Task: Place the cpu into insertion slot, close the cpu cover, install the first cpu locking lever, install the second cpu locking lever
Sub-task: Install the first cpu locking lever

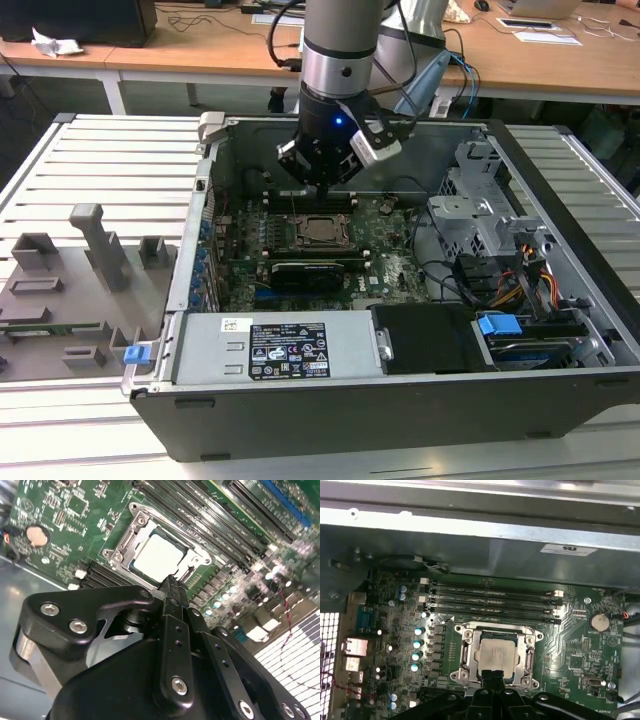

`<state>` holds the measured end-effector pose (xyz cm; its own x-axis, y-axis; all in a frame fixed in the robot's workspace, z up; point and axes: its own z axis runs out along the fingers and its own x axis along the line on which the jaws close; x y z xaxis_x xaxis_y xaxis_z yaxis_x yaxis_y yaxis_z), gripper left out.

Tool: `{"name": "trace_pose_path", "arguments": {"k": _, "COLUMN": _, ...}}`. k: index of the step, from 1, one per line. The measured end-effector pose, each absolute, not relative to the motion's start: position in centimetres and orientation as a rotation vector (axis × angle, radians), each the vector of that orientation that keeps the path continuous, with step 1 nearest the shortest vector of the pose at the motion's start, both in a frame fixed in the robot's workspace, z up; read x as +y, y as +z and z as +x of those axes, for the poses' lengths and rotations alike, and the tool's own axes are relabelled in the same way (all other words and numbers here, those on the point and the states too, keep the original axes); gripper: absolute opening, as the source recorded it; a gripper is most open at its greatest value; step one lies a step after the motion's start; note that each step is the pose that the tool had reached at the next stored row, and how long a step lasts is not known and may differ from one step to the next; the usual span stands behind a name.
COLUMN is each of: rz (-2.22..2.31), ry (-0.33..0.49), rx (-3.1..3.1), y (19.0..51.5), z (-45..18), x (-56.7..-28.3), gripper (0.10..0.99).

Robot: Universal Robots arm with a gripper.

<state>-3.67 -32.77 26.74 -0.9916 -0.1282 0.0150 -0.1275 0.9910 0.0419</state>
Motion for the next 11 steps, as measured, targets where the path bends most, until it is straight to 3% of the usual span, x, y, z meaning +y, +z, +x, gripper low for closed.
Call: {"name": "trace_pose_path", "arguments": {"k": 11, "rz": 0.427, "ry": -0.067, "rx": -3.091, "y": 26.7, "z": -5.3, "x": -32.8, "gripper": 0.106}}
